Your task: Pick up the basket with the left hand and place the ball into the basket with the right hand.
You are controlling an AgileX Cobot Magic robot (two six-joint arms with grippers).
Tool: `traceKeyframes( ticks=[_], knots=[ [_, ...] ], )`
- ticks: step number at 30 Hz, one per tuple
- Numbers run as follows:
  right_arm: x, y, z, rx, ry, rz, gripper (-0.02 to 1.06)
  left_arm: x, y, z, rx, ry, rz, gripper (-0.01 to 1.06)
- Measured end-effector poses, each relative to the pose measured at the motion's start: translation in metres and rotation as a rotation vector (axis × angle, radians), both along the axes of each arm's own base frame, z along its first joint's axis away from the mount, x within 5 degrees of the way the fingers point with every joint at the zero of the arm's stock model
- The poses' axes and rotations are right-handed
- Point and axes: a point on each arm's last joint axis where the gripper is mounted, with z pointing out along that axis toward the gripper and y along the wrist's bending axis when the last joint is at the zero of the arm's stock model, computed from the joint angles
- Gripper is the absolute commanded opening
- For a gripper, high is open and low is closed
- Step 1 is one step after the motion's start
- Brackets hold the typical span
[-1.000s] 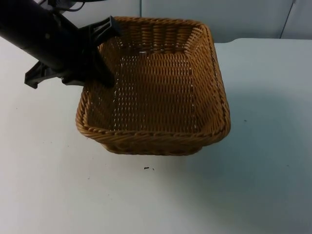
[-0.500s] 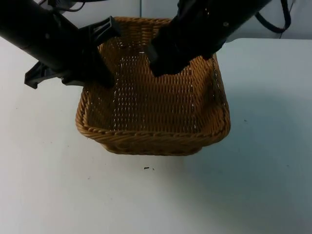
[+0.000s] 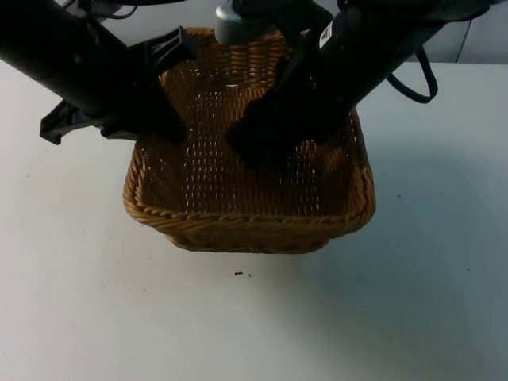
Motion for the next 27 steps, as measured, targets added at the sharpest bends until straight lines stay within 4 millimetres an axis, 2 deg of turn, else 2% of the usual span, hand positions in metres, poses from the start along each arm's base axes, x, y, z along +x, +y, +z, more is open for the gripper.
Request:
traceKeyframes(
  ticks=[12,15,18,19,22,23,25,27],
  knots=[
    [0.004,0.002,-0.016,-0.009,0.008,-0.005,0.00,0.000,0.000,0.000,0.001,0.000,-0.001,0.00],
    [0.004,0.002,-0.016,-0.008,0.006,-0.005,0.03,0.000,0.000,0.000,0.002,0.001,-0.001,0.00],
    [0.004,0.002,-0.016,-0.007,0.004,-0.005,0.23,-0.001,0.000,-0.001,0.003,0.002,0.000,0.00],
    [0.004,0.002,-0.015,-0.006,0.003,-0.005,0.23,-0.001,0.000,-0.001,0.003,0.002,0.000,0.00],
    [0.004,0.002,-0.011,0.000,-0.005,-0.005,0.50,-0.001,0.000,-0.001,0.003,0.002,0.000,0.00],
    [0.003,0.002,-0.009,0.003,-0.010,-0.005,0.50,-0.001,0.000,-0.001,0.003,0.002,0.000,0.00],
    [0.002,0.001,0.002,0.017,-0.029,-0.004,0.58,-0.001,0.000,-0.001,0.001,0.004,0.000,0.00],
    [0.002,0.001,0.008,0.025,-0.040,-0.004,0.60,-0.001,0.000,-0.001,0.001,0.004,0.000,0.00]
  ],
)
